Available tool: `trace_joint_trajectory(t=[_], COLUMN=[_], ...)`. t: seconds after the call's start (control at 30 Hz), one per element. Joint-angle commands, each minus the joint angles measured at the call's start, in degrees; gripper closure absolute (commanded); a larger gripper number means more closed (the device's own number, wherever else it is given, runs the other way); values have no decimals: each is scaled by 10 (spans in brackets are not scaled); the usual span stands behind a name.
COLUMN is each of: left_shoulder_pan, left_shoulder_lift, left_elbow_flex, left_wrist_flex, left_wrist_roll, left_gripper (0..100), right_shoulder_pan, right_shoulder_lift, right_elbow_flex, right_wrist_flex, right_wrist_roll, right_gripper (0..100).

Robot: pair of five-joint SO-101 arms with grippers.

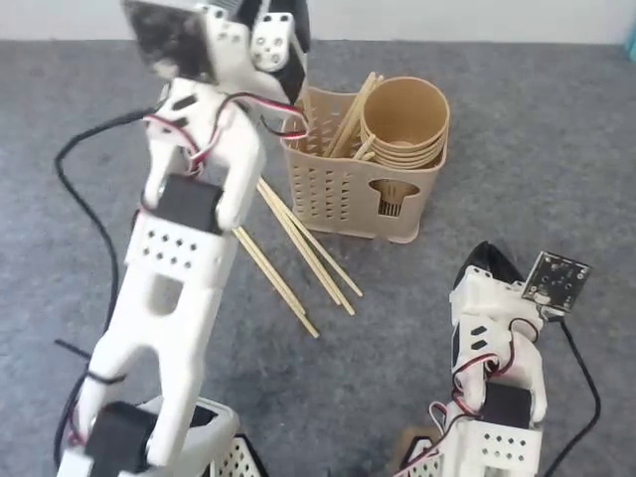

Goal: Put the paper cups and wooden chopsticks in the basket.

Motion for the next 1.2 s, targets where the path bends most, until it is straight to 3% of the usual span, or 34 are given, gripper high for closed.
trace_joint_trajectory(t=[0.0, 0.17, 0.33, 0.57, 0.67, 0.83, 1.03, 1.17], left_shoulder_pan=[7, 0, -25, -98, -145, -206, -264, -263], left_shoulder_lift=[11, 14, -29, -147, -179, -213, -225, -193], left_elbow_flex=[-32, -20, 4, 31, 84, 242, 439, 509], left_wrist_flex=[-19, -16, 42, 380, 475, 466, 328, 235], left_wrist_roll=[-4, 2, 2, 1, 2, 42, 117, 130], left_gripper=[963, 824, 809, 809, 809, 809, 809, 809], right_shoulder_pan=[-4, -4, -4, -4, -5, -26, -71, -161], right_shoulder_lift=[2, 2, 4, 7, 7, 2, 1, 1], right_elbow_flex=[11, 11, 11, 11, 11, 8, -14, -61], right_wrist_flex=[3, 3, 3, 4, 6, 44, 116, 204], right_wrist_roll=[13, 14, 17, 18, 18, 19, 73, 111], right_gripper=[971, 972, 971, 969, 969, 969, 972, 970])
